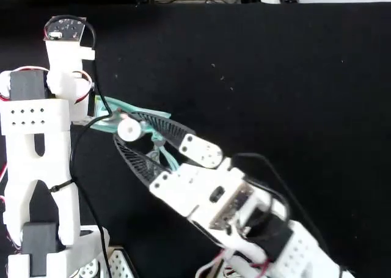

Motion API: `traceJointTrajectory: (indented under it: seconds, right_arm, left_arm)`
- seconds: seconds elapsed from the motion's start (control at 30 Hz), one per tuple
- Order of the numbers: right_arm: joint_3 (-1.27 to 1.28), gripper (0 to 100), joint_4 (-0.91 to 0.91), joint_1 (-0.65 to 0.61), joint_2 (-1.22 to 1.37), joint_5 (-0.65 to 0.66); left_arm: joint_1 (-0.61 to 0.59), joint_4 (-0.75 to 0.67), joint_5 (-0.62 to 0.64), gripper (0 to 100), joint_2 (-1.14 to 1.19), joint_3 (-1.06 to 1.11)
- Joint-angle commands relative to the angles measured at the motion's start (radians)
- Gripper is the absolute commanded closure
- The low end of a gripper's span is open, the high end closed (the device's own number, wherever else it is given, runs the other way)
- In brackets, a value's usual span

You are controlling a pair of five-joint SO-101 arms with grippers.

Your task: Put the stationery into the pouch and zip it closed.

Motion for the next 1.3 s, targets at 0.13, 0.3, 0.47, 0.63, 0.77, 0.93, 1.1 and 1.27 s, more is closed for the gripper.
traceJointTrajectory:
  seconds: [0.13,0.3,0.47,0.63,0.77,0.93,1.1,1.27]
  right_arm:
    - [0.024,98.5,-0.166,0.003,0.171,0.000]
    - [0.025,98.5,-0.172,0.052,0.311,0.002]
    - [0.025,98.5,-0.169,0.173,0.409,0.000]
    - [0.012,98.4,-0.123,0.138,0.415,0.000]
    - [-0.090,96.7,0.057,0.071,0.415,0.000]
    - [-0.348,76.5,0.486,0.063,0.415,-0.015]
    - [-0.605,74.7,0.775,0.061,0.415,-0.038]
    - [-0.769,74.7,0.965,0.097,0.414,-0.041]
  left_arm:
    - [0.005,0.008,-0.006,97,0.011,0.024]
    - [0.005,0.008,-0.008,97,0.011,0.022]
    - [0.005,0.008,-0.008,97,0.011,0.024]
    - [0.005,0.008,-0.008,97,0.011,0.024]
    - [0.001,0.008,-0.008,97,0.011,0.025]
    - [0.001,0.008,-0.008,97,0.011,0.025]
    - [0.004,0.008,-0.008,97,0.011,0.025]
    - [0.001,0.008,-0.008,97,0.011,0.025]
